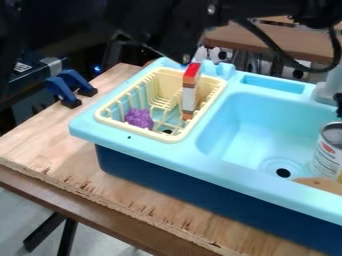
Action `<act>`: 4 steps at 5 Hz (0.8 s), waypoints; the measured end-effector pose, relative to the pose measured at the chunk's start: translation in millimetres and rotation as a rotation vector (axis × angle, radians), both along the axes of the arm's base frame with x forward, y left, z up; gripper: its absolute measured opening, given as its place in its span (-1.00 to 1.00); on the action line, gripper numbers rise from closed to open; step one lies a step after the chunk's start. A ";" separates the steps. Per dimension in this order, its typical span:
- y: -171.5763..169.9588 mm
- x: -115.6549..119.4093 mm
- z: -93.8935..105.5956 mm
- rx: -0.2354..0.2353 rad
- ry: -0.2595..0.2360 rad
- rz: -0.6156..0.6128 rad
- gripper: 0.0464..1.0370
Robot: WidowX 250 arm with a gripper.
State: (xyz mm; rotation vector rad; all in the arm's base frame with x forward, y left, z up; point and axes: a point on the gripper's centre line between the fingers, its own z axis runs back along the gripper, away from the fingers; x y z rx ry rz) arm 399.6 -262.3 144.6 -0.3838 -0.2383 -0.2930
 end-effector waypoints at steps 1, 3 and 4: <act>23.7 -4.9 1.6 0.057 0.003 0.042 0.93; 78.5 -47.8 80.6 0.197 -0.131 0.187 0.93; 88.0 -63.0 80.8 0.207 -0.116 0.198 0.93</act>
